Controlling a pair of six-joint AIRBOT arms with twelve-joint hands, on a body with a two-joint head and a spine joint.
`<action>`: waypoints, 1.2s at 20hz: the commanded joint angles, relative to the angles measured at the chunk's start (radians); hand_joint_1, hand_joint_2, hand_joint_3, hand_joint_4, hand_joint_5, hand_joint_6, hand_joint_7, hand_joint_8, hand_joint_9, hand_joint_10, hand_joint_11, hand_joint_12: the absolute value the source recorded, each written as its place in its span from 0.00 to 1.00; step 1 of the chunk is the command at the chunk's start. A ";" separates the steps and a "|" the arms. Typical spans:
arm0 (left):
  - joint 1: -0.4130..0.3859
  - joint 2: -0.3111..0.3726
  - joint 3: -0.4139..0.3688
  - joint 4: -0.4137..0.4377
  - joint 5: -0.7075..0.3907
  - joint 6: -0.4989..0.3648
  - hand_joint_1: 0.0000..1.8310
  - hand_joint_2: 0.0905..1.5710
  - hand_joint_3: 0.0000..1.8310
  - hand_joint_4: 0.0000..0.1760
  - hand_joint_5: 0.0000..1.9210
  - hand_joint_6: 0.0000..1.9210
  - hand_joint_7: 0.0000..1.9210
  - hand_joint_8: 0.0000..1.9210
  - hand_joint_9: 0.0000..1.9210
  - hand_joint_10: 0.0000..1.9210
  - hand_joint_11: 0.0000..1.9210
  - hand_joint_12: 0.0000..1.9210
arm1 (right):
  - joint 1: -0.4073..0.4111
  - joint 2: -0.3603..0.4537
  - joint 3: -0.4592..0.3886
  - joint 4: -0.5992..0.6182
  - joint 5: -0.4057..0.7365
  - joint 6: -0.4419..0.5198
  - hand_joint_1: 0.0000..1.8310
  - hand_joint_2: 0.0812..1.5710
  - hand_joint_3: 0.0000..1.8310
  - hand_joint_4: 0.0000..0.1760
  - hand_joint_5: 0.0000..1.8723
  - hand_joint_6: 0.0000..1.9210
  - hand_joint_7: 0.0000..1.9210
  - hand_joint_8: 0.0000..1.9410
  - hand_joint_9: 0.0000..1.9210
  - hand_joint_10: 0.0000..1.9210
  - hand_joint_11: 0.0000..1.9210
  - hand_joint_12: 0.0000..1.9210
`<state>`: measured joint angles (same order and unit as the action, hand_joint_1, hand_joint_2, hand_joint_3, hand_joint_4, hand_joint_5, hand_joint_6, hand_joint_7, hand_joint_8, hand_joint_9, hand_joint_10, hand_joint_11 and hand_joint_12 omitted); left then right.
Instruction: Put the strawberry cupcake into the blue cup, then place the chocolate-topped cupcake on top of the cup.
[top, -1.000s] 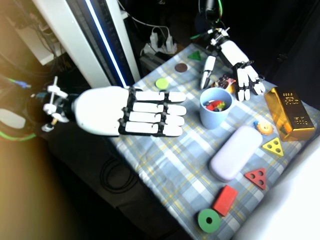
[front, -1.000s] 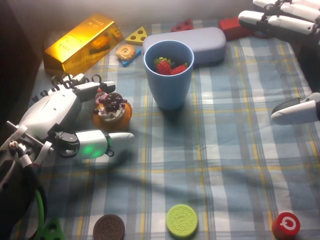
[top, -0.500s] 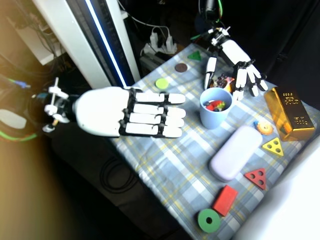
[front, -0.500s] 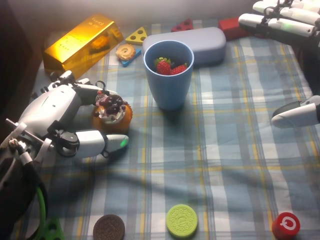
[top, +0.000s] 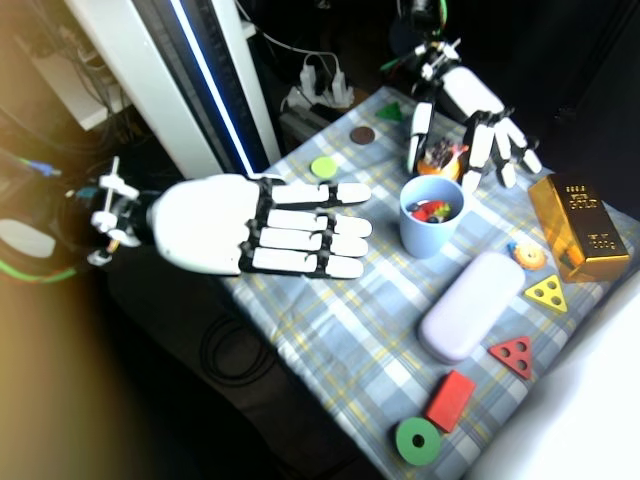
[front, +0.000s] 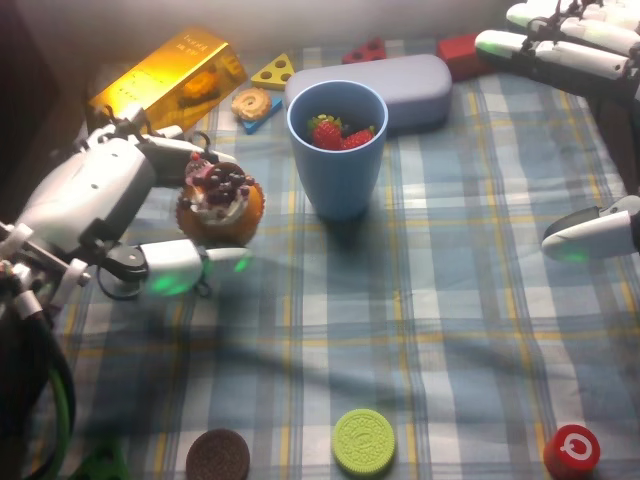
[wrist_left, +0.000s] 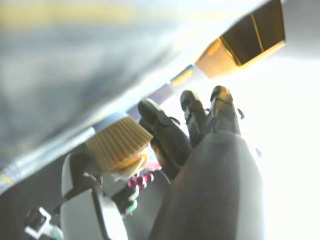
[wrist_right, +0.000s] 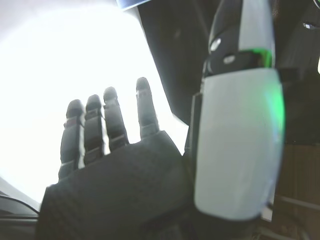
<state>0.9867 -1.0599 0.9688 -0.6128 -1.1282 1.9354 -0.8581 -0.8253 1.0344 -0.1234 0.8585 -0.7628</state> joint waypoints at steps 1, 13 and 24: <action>-0.013 0.018 -0.009 0.046 -0.146 -0.007 0.58 0.55 0.00 0.23 0.46 0.00 0.46 0.00 0.20 0.00 0.00 0.00 | 0.006 0.000 0.000 0.028 0.120 0.003 0.21 0.50 0.00 0.85 0.00 0.00 0.01 0.00 0.00 0.00 0.01 0.01; -0.100 0.070 -0.032 0.128 -0.180 -0.007 0.61 0.56 0.00 0.25 0.46 0.00 0.40 0.00 0.22 0.00 0.00 0.00 | -0.001 -0.005 0.006 0.036 0.120 0.003 0.20 0.50 0.00 0.86 0.00 0.00 0.02 0.00 0.00 0.00 0.00 0.00; -0.204 -0.021 0.062 0.160 -0.092 -0.007 0.61 0.57 0.01 0.37 0.45 0.00 0.40 0.00 0.18 0.00 0.00 0.00 | -0.005 -0.015 0.013 0.035 0.120 0.003 0.22 0.49 0.00 0.67 0.00 0.00 0.02 0.00 0.00 0.00 0.00 0.00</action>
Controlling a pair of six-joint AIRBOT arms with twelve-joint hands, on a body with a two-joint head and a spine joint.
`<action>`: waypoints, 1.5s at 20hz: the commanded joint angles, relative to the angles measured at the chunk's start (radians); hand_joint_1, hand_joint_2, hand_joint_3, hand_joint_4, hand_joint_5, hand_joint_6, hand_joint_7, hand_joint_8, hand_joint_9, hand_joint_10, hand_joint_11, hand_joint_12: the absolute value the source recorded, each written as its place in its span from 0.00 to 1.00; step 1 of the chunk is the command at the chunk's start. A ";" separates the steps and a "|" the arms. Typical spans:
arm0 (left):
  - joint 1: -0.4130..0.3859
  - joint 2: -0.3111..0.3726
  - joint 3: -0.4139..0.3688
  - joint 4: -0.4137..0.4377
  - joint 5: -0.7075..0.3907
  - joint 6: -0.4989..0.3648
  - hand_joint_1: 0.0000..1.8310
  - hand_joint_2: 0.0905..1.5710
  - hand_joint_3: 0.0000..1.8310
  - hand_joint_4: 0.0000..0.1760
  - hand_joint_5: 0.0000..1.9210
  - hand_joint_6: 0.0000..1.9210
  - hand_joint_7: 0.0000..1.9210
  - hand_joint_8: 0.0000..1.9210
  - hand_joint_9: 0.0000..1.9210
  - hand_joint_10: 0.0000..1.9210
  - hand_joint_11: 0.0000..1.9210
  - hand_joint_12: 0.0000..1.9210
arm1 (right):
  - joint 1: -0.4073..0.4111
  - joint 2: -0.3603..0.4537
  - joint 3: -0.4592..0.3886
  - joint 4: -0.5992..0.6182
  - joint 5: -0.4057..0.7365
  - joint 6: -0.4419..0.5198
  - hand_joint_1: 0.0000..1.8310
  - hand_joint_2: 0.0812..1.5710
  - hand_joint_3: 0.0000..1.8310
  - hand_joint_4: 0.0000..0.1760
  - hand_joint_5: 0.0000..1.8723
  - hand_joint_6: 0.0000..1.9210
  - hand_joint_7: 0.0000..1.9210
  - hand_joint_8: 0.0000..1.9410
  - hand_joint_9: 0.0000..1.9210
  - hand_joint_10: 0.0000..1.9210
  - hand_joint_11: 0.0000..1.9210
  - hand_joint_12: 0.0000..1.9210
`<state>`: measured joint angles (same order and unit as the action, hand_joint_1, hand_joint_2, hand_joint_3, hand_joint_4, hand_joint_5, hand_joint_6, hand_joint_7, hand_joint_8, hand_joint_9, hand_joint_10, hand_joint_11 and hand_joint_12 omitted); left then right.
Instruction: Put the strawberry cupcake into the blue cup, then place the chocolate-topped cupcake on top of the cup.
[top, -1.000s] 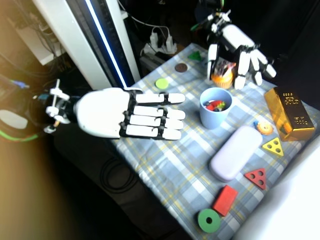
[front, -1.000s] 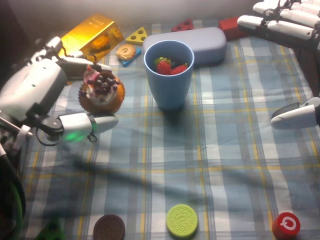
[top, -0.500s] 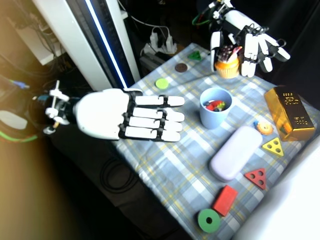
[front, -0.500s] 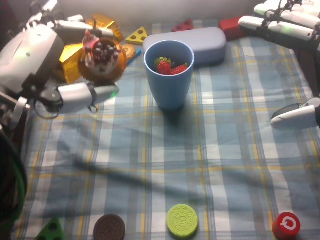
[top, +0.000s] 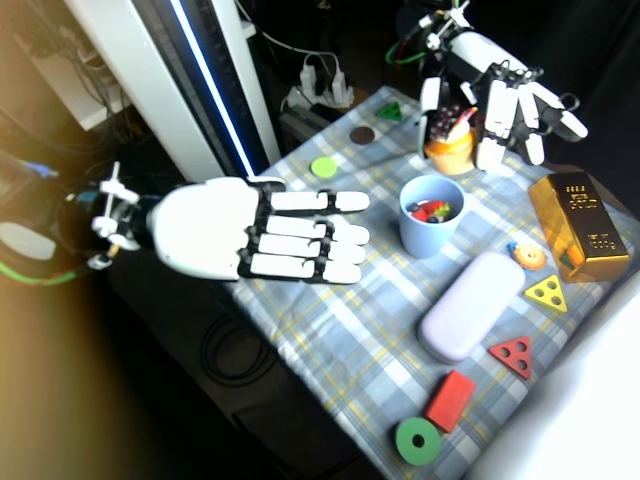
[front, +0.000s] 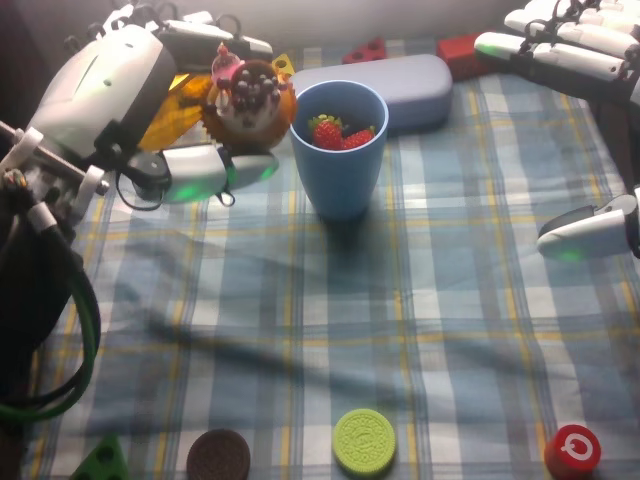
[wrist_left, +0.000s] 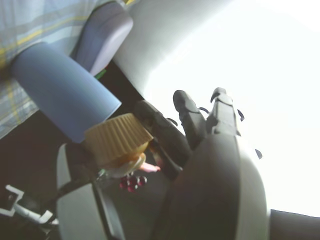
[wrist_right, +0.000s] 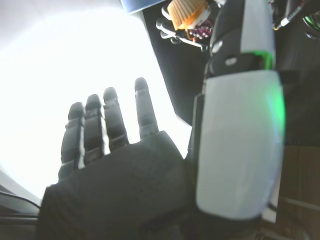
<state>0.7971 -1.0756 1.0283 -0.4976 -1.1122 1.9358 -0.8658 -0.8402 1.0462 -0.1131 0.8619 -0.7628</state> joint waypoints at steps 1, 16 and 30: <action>-0.023 -0.009 0.006 0.049 -0.102 -0.007 0.61 0.57 0.01 0.37 0.45 0.00 0.40 0.00 0.18 0.00 0.00 0.00 | 0.003 0.000 0.001 0.025 0.117 0.003 0.22 0.49 0.00 0.67 0.00 0.00 0.02 0.00 0.00 0.00 0.00 0.00; -0.131 -0.077 0.062 0.137 -0.035 -0.054 0.45 0.57 0.00 0.63 0.45 0.00 0.47 0.00 0.23 0.00 0.00 0.00 | 0.002 -0.002 0.004 0.025 0.117 0.003 0.22 0.48 0.00 0.59 0.00 0.00 0.03 0.00 0.00 0.00 0.00 0.00; -0.123 -0.100 0.090 0.129 0.002 -0.088 0.49 0.59 0.00 0.77 0.42 0.00 0.37 0.00 0.16 0.00 0.00 0.00 | 0.001 -0.001 0.004 0.025 0.117 0.003 0.23 0.48 0.00 0.62 0.01 0.00 0.04 0.00 0.00 0.00 0.05 0.02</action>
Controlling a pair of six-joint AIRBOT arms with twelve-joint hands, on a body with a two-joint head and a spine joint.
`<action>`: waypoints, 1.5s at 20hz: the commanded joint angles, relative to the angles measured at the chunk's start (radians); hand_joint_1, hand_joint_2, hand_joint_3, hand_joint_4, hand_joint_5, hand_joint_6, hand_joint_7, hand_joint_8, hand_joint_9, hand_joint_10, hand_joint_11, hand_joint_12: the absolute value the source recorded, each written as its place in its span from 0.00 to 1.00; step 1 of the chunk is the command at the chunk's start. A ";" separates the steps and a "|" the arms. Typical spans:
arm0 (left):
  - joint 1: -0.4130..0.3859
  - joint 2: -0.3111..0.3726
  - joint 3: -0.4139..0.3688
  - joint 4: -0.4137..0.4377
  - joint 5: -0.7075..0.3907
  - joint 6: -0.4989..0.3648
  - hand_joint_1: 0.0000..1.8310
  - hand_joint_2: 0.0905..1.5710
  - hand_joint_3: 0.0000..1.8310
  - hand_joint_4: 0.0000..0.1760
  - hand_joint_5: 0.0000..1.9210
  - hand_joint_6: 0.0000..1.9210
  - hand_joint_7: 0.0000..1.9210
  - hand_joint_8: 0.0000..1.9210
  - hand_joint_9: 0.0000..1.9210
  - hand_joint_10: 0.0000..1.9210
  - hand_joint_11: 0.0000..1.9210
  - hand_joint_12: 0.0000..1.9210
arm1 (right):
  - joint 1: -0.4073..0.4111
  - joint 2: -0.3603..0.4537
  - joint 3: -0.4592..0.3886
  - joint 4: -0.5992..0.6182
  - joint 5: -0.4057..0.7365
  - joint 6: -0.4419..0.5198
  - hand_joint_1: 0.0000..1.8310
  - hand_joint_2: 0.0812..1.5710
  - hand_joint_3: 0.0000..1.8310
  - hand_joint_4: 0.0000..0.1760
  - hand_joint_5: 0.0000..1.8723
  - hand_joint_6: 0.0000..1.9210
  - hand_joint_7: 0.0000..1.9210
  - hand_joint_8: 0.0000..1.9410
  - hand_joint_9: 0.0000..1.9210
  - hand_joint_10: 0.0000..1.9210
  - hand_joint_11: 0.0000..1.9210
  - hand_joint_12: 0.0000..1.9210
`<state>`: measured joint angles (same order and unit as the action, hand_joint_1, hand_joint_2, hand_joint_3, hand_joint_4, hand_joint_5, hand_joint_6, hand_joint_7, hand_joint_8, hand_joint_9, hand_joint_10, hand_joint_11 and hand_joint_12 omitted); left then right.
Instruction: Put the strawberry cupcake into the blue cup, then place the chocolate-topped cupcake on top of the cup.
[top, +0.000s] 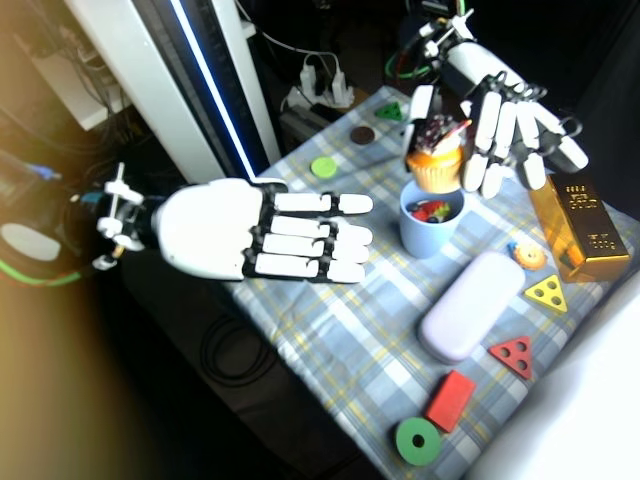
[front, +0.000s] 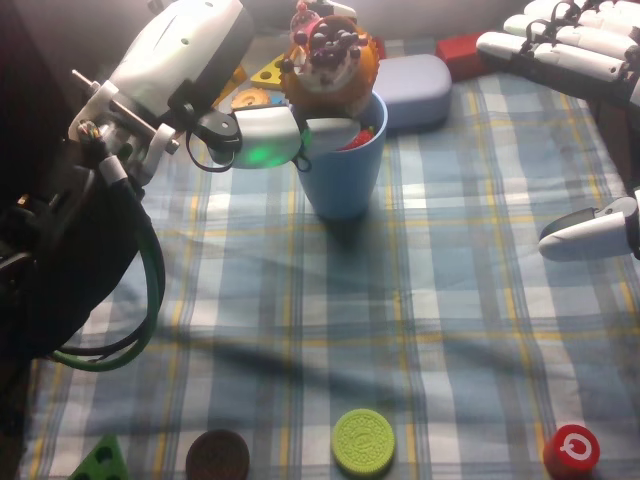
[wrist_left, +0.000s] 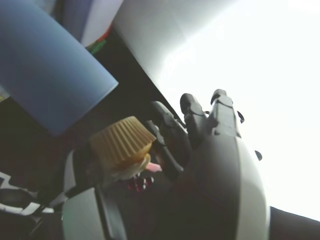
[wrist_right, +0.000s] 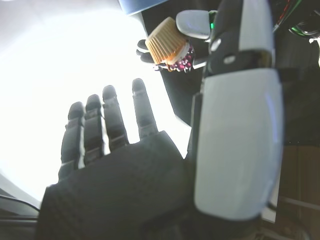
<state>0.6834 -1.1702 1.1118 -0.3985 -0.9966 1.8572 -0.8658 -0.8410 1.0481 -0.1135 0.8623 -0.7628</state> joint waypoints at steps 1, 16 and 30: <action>-0.010 -0.007 0.007 0.030 -0.112 -0.009 0.48 0.61 0.01 0.78 0.42 0.00 0.36 0.00 0.16 0.00 0.00 0.00 | 0.001 0.000 0.002 0.025 0.116 0.003 0.22 0.48 0.00 0.61 0.00 0.00 0.04 0.00 0.00 0.00 0.03 0.02; -0.012 -0.008 0.010 0.030 -0.106 -0.009 0.41 0.57 0.00 0.54 0.39 0.00 0.33 0.00 0.15 0.00 0.00 0.00 | 0.000 0.000 0.002 0.025 0.116 0.003 0.23 0.48 0.00 0.63 0.01 0.00 0.04 0.00 0.00 0.00 0.00 0.00; -0.011 -0.005 0.010 0.029 -0.106 -0.009 0.38 0.56 0.00 0.47 0.27 0.00 0.28 0.00 0.13 0.00 0.00 0.00 | 0.000 -0.001 0.002 0.025 0.116 0.003 0.22 0.48 0.00 0.67 0.00 0.00 0.03 0.00 0.00 0.00 0.00 0.00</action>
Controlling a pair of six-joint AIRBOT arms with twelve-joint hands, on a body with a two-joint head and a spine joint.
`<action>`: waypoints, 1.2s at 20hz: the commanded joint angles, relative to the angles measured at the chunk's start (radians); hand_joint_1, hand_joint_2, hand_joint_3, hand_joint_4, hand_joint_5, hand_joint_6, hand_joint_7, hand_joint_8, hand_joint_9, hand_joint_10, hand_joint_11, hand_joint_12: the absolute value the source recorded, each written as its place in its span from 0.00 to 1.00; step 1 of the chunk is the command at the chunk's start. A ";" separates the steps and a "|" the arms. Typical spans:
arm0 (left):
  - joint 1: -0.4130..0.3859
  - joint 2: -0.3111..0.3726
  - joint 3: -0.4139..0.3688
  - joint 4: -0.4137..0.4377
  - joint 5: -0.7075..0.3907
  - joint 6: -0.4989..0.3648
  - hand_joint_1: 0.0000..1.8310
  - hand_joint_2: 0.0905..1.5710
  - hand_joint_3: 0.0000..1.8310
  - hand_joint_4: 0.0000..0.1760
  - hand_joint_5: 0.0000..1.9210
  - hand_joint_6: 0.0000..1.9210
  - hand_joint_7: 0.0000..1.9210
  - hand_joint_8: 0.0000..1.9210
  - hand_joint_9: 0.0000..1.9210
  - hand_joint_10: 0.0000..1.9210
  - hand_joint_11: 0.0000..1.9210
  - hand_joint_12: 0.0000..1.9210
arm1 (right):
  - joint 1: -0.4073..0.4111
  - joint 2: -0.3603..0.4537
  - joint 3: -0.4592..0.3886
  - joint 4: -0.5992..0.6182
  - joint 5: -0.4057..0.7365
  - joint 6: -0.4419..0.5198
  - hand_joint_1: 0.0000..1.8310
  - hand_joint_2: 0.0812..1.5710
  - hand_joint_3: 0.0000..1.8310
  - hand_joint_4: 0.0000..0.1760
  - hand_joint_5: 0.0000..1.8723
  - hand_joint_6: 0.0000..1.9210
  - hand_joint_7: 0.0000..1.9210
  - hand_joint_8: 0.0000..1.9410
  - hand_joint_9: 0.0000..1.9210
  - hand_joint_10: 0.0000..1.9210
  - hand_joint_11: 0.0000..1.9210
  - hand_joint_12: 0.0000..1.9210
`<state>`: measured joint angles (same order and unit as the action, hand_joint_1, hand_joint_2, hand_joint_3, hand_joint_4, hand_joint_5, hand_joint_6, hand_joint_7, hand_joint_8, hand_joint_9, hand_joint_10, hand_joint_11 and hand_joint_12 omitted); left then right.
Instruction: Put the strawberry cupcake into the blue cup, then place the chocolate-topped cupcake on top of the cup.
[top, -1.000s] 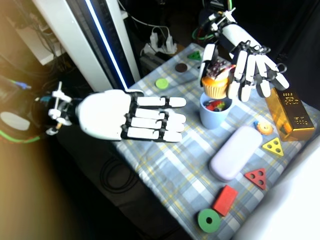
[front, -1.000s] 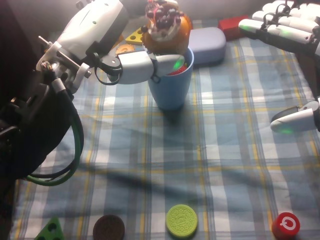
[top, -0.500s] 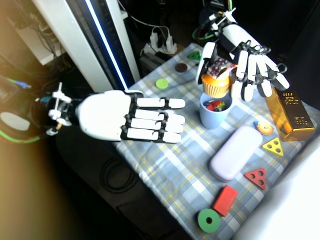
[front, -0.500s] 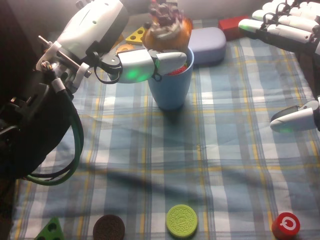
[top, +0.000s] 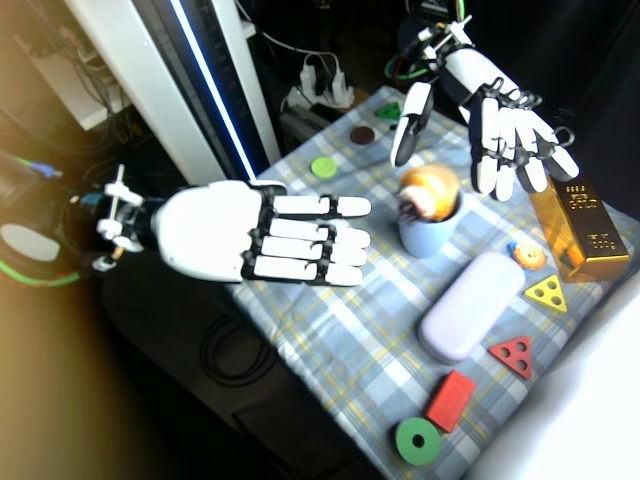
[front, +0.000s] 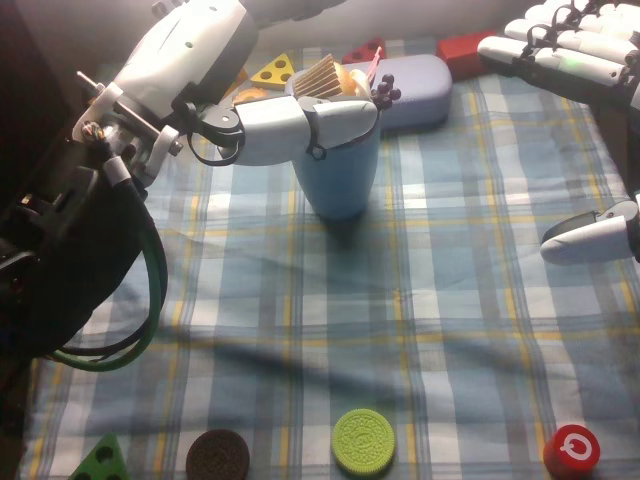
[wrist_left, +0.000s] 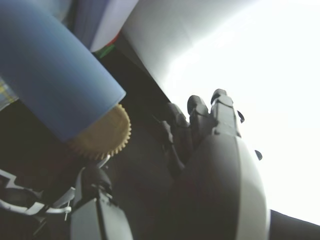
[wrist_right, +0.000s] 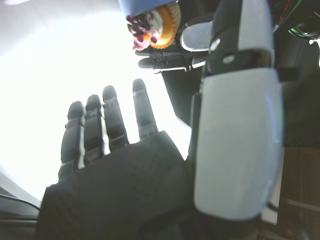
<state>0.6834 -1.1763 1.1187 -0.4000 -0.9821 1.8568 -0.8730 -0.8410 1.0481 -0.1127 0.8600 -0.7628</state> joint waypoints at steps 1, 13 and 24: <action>-0.011 0.002 0.003 0.031 -0.120 -0.009 0.38 0.56 0.00 0.56 0.27 0.00 0.28 0.00 0.13 0.00 0.00 0.00 | 0.007 -0.001 0.002 0.024 0.119 0.003 0.22 0.49 0.00 0.60 0.00 0.00 0.04 0.00 0.00 0.00 0.00 0.00; 0.177 0.191 -0.135 -0.035 -0.163 -0.008 0.00 0.55 0.00 0.44 0.03 0.00 0.00 0.00 0.00 0.00 0.00 0.00 | -0.029 0.025 -0.001 0.088 0.136 0.000 0.00 0.51 0.00 0.77 0.00 0.00 0.00 0.00 0.00 0.00 0.00 0.00; 0.504 0.319 -0.352 -0.272 -0.541 0.077 0.00 0.53 0.00 0.50 0.02 0.00 0.00 0.00 0.00 0.00 0.00 0.00 | -0.247 0.090 -0.129 0.376 0.398 -0.248 0.00 0.54 0.00 0.63 0.00 0.00 0.00 0.00 0.00 0.00 0.00 0.00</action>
<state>1.2030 -0.8585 0.7586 -0.7086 -1.3823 1.9381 -1.1458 -0.7563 0.9161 0.2554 1.1049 -1.0119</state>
